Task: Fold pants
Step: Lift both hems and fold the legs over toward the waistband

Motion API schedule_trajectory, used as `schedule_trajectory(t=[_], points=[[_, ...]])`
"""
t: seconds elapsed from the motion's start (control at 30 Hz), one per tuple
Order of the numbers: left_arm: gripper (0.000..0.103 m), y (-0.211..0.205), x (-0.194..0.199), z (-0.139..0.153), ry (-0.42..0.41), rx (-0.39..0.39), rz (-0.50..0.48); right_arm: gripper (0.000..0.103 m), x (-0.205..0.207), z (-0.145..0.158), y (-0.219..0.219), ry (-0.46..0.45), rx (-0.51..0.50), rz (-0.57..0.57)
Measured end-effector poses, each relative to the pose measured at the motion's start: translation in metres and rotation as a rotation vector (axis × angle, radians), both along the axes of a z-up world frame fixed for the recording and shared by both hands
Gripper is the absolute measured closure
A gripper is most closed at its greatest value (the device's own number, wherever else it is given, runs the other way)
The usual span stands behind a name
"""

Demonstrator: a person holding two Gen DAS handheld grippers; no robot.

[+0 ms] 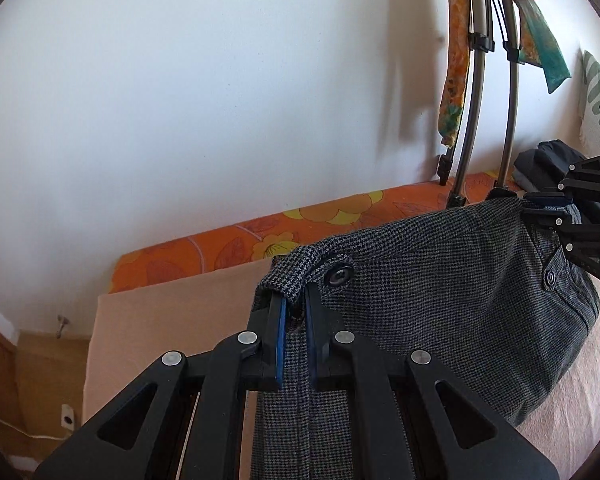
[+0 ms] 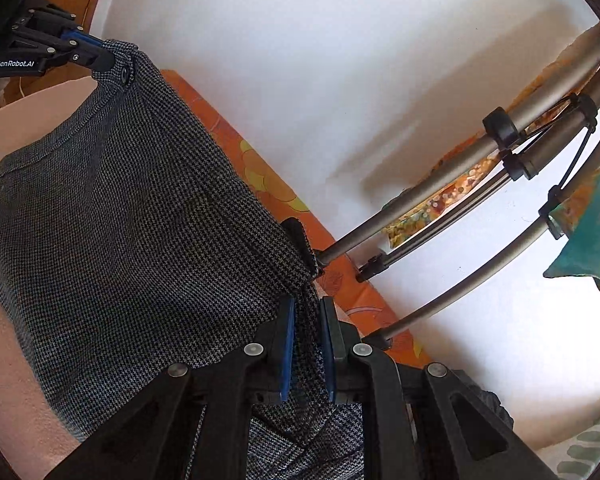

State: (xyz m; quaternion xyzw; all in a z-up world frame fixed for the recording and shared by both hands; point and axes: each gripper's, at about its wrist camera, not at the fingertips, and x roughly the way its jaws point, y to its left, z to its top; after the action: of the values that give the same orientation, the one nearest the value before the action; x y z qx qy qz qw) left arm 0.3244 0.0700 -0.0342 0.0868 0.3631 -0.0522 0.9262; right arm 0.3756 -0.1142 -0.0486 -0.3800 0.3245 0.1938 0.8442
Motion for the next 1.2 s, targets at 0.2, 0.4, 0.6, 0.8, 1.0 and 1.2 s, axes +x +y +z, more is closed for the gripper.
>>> schedule_trajectory(t=[0.2, 0.4, 0.6, 0.8, 1.0, 1.2], points=[[0.096, -0.003, 0.020, -0.031, 0.037, 0.018, 0.020, 0.093, 0.031, -0.027, -0.003, 0.041, 0.002, -0.013], [0.096, -0.004, 0.036, -0.047, 0.061, 0.024, 0.040, 0.056, 0.033, -0.011, -0.038, 0.065, 0.190, -0.063], [0.096, -0.004, 0.039, -0.050, 0.061, 0.021, 0.042, 0.045, 0.007, -0.005, -0.133, 0.158, 0.458, -0.269], [0.096, -0.006, 0.040, -0.051, 0.064, 0.025, 0.054, 0.044, 0.026, -0.033, -0.169, 0.282, 0.564, -0.387], [0.096, -0.009, 0.042, -0.048, 0.050, 0.044, 0.053, 0.085, 0.054, -0.045, -0.182, 0.364, 0.736, -0.415], [0.096, -0.006, 0.055, -0.056, 0.068, 0.040, 0.078, 0.096, 0.042, -0.039, -0.162, 0.232, 0.595, -0.401]])
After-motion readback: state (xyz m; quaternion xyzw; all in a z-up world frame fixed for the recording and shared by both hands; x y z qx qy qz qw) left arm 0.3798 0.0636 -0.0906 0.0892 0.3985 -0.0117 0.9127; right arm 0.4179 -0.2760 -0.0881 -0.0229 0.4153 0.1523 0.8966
